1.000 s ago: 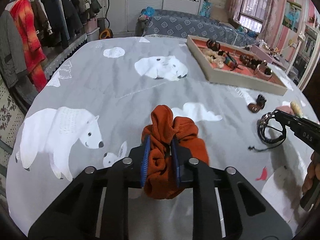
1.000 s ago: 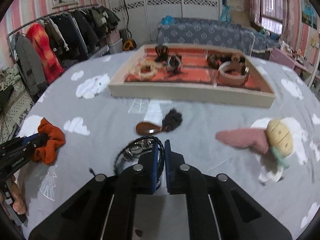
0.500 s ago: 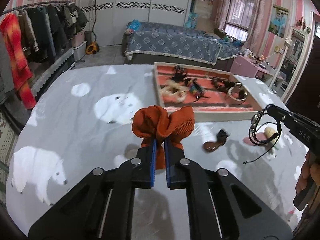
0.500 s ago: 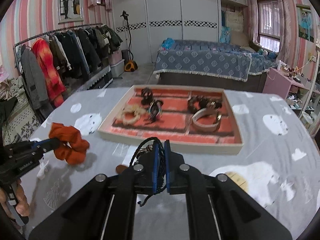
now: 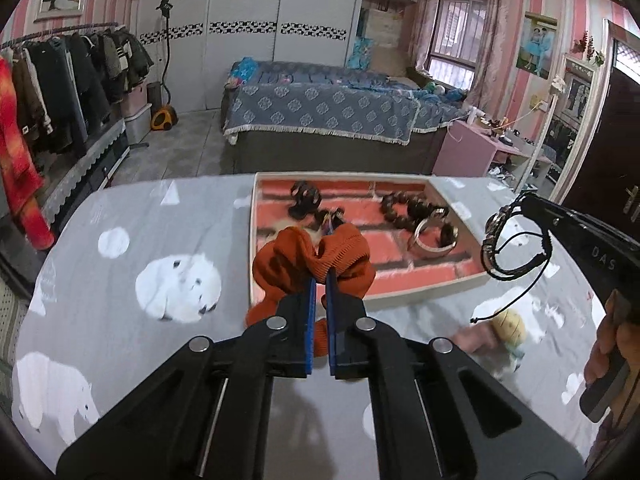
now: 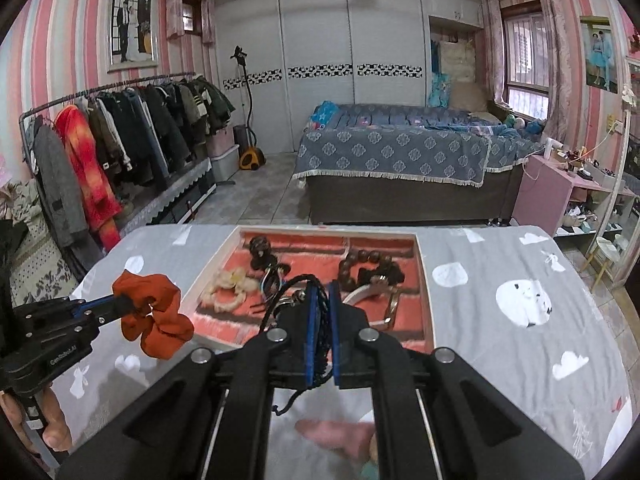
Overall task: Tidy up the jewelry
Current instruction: 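Carry the orange scrunchie and cord bracelet over the tray with both tools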
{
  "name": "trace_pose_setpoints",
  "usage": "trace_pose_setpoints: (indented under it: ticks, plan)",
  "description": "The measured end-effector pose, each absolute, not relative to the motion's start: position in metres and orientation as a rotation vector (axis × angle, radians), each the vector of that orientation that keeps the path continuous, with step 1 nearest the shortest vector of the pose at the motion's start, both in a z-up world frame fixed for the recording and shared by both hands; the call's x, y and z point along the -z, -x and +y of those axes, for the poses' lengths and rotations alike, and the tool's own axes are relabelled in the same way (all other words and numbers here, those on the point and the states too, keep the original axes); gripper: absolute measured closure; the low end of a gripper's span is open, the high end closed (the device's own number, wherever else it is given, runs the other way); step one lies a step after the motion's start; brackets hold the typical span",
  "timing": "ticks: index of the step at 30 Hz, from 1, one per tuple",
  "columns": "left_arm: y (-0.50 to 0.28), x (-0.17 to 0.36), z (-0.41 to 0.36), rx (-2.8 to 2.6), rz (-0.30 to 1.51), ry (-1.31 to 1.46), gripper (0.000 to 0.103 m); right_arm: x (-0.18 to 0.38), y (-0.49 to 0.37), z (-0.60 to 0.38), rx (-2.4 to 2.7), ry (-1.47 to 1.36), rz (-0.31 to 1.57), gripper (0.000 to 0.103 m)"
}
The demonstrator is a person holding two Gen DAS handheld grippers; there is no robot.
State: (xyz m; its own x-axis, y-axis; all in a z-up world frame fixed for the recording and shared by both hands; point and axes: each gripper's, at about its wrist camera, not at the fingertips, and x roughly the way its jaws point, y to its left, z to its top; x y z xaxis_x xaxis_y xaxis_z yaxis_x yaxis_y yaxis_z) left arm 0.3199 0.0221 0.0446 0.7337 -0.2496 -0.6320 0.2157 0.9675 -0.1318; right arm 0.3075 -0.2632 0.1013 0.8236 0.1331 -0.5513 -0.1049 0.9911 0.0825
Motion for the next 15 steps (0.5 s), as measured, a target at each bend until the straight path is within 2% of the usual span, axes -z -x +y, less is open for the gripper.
trace_pose_setpoints:
  ticks: [15]
  plan:
    - [-0.385,-0.042,-0.004,0.251,0.715,0.059,0.1,-0.073,-0.364,-0.309,-0.046,-0.14,0.565,0.097]
